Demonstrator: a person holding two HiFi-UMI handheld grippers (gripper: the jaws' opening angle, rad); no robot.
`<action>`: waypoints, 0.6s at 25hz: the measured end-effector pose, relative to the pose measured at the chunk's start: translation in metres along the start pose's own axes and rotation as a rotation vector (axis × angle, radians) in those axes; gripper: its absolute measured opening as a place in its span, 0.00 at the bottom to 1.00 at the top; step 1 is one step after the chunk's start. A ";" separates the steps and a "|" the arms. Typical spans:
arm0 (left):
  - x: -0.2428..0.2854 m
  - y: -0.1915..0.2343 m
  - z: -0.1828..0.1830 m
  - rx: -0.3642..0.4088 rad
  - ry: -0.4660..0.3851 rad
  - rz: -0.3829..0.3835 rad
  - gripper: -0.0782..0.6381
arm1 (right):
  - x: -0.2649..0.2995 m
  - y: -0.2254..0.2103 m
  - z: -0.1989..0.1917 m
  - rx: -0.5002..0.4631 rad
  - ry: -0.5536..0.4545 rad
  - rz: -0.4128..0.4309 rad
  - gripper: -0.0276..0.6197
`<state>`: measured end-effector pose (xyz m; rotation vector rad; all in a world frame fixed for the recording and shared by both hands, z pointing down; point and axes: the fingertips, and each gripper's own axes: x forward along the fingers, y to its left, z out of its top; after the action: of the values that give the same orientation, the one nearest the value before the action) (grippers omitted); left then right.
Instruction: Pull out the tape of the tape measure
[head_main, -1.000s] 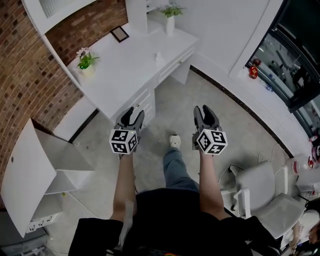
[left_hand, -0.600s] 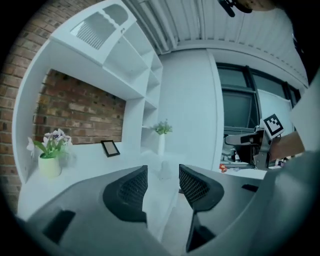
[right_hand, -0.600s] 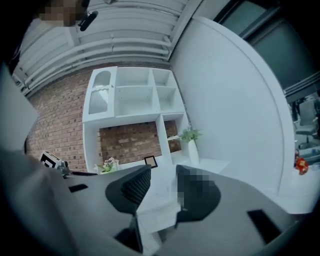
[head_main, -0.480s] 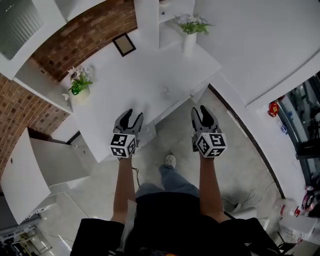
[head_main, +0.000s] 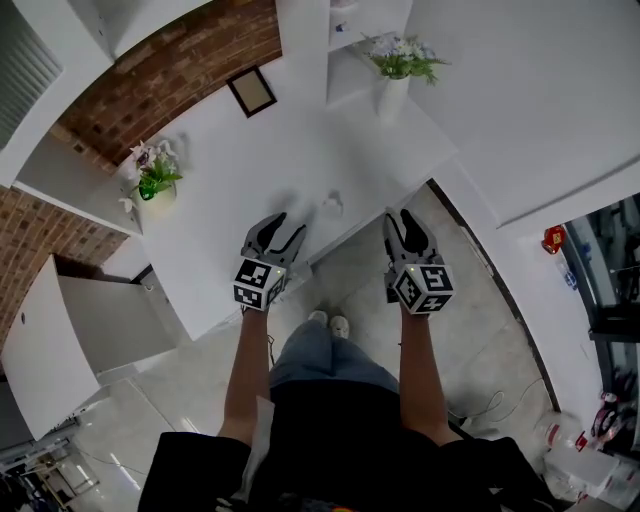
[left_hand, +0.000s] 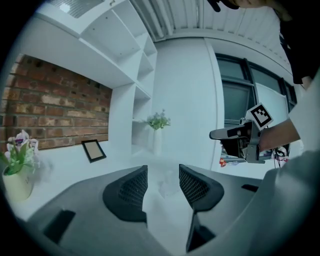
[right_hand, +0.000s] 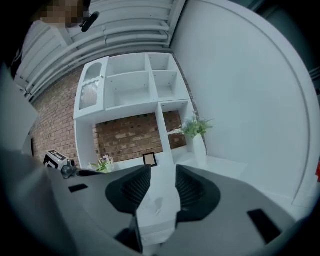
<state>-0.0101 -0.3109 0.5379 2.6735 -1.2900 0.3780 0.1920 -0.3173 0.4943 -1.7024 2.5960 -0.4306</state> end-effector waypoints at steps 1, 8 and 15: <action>0.006 0.000 0.001 0.008 0.005 -0.020 0.34 | 0.002 -0.001 0.001 0.000 -0.001 -0.006 0.25; 0.055 -0.004 0.015 0.044 0.009 -0.158 0.34 | 0.015 -0.012 0.011 -0.002 0.001 -0.032 0.25; 0.097 -0.015 -0.007 0.114 0.104 -0.362 0.35 | 0.023 -0.016 -0.009 -0.001 0.059 -0.014 0.25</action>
<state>0.0587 -0.3728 0.5728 2.8591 -0.7539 0.5445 0.1957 -0.3415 0.5100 -1.7348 2.6263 -0.4877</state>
